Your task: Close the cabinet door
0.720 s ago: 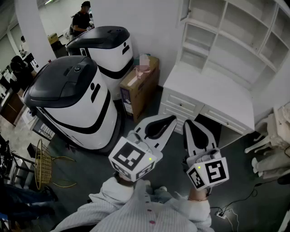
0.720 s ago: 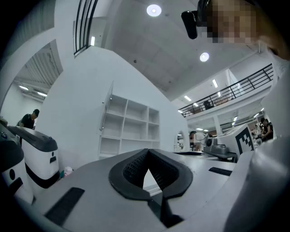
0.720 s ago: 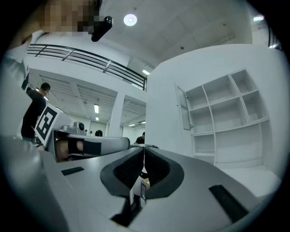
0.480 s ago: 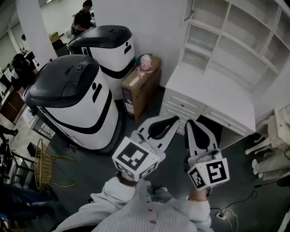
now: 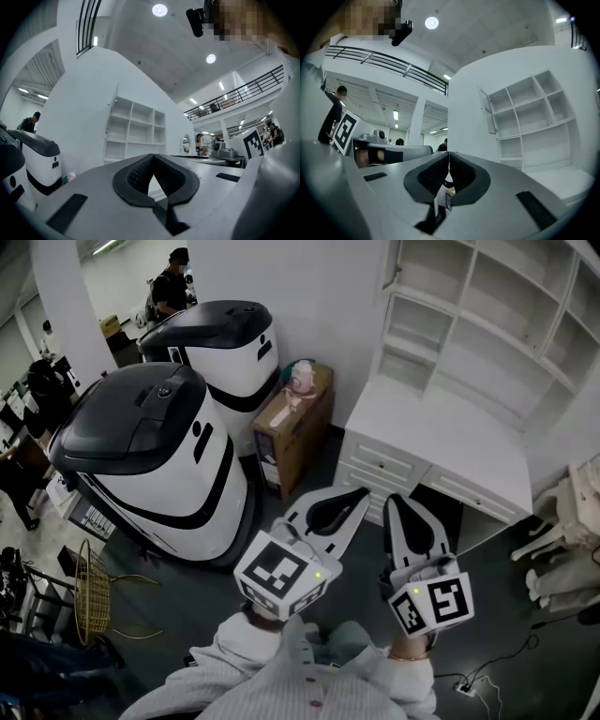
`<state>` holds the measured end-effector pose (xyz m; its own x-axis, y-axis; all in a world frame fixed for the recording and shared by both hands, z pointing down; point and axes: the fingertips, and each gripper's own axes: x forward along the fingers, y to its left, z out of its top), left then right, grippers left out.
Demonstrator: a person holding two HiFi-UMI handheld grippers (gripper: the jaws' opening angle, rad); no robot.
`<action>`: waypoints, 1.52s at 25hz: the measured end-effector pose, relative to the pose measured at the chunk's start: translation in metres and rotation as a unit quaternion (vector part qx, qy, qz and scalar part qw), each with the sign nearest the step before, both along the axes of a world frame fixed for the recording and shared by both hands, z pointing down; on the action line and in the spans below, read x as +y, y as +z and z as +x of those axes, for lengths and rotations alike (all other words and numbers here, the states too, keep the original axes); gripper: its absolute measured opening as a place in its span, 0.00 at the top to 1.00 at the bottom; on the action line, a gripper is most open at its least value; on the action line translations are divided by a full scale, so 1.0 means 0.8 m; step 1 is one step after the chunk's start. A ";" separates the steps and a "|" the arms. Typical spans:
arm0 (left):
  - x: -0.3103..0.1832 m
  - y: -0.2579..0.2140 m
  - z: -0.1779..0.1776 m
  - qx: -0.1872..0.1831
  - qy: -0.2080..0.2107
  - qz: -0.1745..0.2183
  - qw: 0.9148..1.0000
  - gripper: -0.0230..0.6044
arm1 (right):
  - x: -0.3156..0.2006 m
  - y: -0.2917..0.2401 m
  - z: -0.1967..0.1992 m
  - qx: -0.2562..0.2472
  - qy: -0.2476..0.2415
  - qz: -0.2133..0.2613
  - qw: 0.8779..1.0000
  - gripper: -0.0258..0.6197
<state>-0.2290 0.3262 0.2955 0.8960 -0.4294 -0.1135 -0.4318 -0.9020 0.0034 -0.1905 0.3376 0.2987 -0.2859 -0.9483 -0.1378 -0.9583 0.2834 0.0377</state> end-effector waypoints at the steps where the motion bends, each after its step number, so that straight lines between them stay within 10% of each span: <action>1: 0.000 0.001 -0.001 0.000 0.002 0.000 1.000 0.95 | 0.000 0.002 0.000 0.000 0.003 -0.001 1.000 0.94; 20: -0.066 0.013 0.038 0.002 -0.012 -0.009 1.000 0.95 | -0.066 0.020 0.043 -0.010 -0.008 -0.016 1.000 0.94; 38: -0.243 -0.016 0.234 0.000 -0.049 0.007 0.999 0.95 | -0.240 -0.017 0.241 -0.009 -0.047 0.000 0.999 0.94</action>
<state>-0.0421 0.1317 0.2826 0.8493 -0.5141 -0.1200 -0.5186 -0.8550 -0.0081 0.0021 0.1460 0.2851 -0.3703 -0.9176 -0.1445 -0.9283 0.3714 0.0203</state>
